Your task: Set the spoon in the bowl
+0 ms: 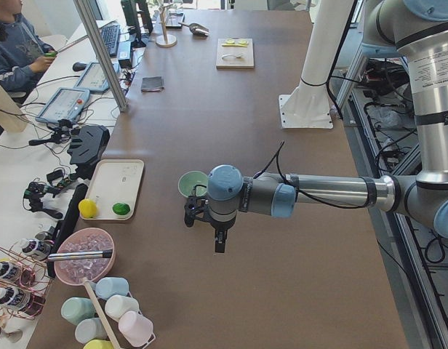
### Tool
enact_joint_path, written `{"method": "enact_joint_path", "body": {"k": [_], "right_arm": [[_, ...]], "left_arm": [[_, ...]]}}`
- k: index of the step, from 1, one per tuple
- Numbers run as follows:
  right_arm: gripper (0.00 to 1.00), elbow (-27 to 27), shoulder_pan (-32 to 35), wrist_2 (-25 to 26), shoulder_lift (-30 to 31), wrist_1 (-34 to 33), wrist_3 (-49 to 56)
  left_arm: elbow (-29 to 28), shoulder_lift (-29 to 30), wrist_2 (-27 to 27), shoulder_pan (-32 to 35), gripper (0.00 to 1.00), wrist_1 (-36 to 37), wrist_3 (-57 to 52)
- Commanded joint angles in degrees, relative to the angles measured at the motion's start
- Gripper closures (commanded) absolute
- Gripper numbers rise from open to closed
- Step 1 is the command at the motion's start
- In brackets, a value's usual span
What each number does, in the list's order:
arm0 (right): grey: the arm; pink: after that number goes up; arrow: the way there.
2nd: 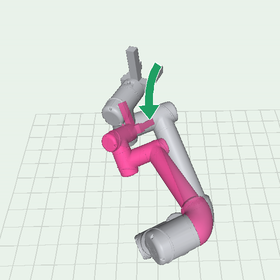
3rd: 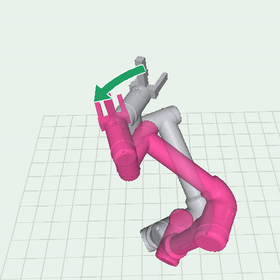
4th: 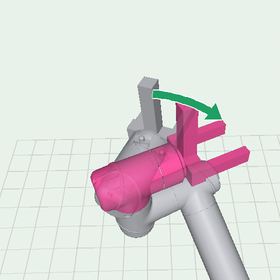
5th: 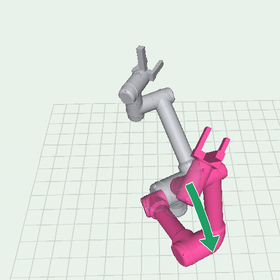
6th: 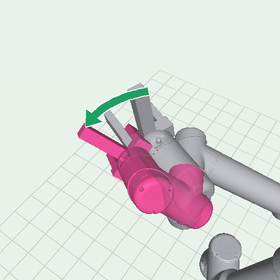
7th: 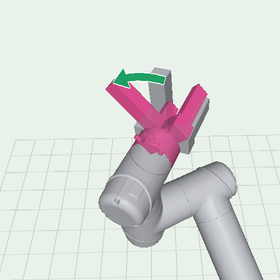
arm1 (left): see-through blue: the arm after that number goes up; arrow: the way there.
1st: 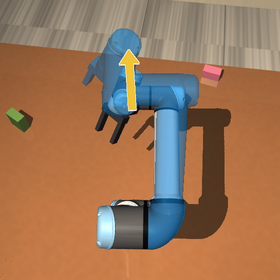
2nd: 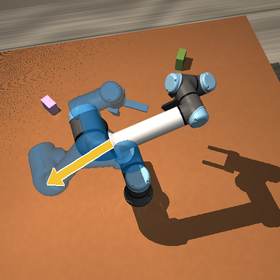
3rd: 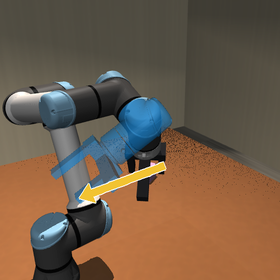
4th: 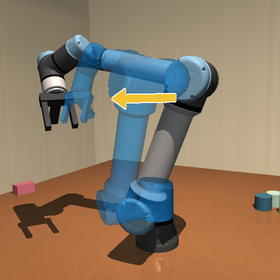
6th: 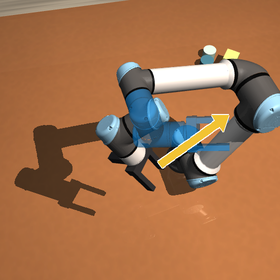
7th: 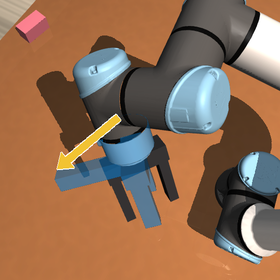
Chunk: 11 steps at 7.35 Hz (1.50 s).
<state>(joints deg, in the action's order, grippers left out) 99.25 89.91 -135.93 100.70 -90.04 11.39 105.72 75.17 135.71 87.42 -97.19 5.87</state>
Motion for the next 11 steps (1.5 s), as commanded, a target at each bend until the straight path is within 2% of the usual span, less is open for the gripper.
{"method": "enact_joint_path", "body": {"k": [1, 3, 6, 9, 11], "right_arm": [[0.0, 0.42, 0.0, -1.0, 0.11, 0.04, 0.03], [0.0, 0.42, 0.0, -1.71, 0.38, 0.04, 0.12], [0.0, 0.68, 0.0, -0.22, -0.32, 0.13, -0.05], [0.0, 0.6, 0.0, 0.4, -0.5, 0.13, -0.32], [0.0, 1.13, 0.0, 0.92, -1.99, 0.22, -0.23]], "left_arm": [[-0.42, 0.24, -0.1, -0.4, 0.02, -0.19, 0.28], [-0.33, 0.16, -0.1, -0.49, 0.02, -0.36, -0.16], [-1.04, 0.76, -0.1, -0.49, 0.02, -0.45, -0.16], [-2.97, 0.24, -0.18, -0.58, 0.02, -8.78, 0.54], [-2.01, -0.54, -0.01, -0.58, 0.02, -10.63, 0.81]]}}
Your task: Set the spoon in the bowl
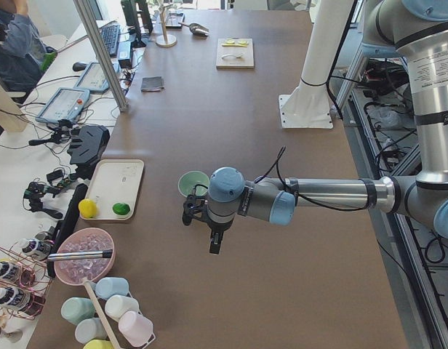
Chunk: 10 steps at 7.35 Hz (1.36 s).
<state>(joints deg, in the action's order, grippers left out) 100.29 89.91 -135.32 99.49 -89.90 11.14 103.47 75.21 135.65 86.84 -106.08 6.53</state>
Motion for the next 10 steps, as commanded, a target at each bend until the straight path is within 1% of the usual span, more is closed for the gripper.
{"method": "enact_joint_path", "body": {"k": [1, 9, 10], "right_arm": [[0.0, 0.43, 0.0, 0.15, -0.7, -0.01, 0.19], [0.0, 1.31, -0.35, -0.29, -1.05, -0.01, 0.11], [0.0, 1.92, -0.7, -0.29, -1.4, 0.07, -0.07]], "left_arm": [[-0.37, 0.02, 0.05, -0.09, 0.02, -1.85, 0.24], [-0.03, 0.64, 0.14, -0.45, 0.02, -2.81, -0.11], [-1.42, 0.64, -0.12, -0.45, 0.02, -3.16, -0.63]]}}
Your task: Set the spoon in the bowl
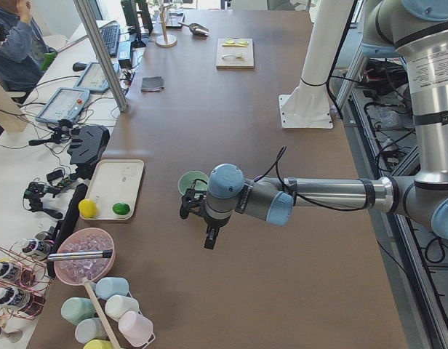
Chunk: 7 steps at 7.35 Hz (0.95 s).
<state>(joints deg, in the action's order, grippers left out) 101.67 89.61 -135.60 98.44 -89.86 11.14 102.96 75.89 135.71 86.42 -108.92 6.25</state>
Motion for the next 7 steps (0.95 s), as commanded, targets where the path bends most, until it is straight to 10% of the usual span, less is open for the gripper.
{"method": "enact_joint_path", "body": {"k": [1, 7], "right_arm": [[0.0, 0.63, -0.31, 0.25, -0.35, 0.04, 0.02], [0.0, 1.16, -3.01, -7.04, 0.53, 7.85, -1.82]], "left_arm": [[-1.0, -0.3, -0.01, -0.02, 0.02, -3.72, 0.43], [-1.18, 3.02, 1.05, -3.34, 0.02, -4.55, 5.67]]}}
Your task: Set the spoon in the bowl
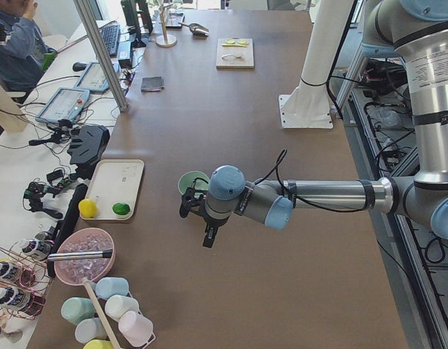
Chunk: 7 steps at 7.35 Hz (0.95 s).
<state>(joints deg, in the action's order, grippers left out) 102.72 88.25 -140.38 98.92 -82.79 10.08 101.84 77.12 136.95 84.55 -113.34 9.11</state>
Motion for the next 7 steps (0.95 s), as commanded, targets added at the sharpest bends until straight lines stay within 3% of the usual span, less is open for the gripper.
{"method": "enact_joint_path", "body": {"k": [1, 4, 7], "right_arm": [[0.0, 0.2, -3.94, -2.18, -0.66, 1.14, -3.9], [0.0, -0.06, -10.88, -0.17, -0.92, 10.0, -18.82], [0.0, 0.03, -15.28, 0.46, -2.76, 10.72, -25.18]], "left_arm": [[-0.41, 4.25, -0.63, -4.54, 0.02, -1.95, 11.2], [-5.49, 10.66, -2.9, -13.59, 0.04, -6.19, 19.88], [-10.68, 15.86, -6.43, -19.4, 0.11, -6.37, 22.8]]}}
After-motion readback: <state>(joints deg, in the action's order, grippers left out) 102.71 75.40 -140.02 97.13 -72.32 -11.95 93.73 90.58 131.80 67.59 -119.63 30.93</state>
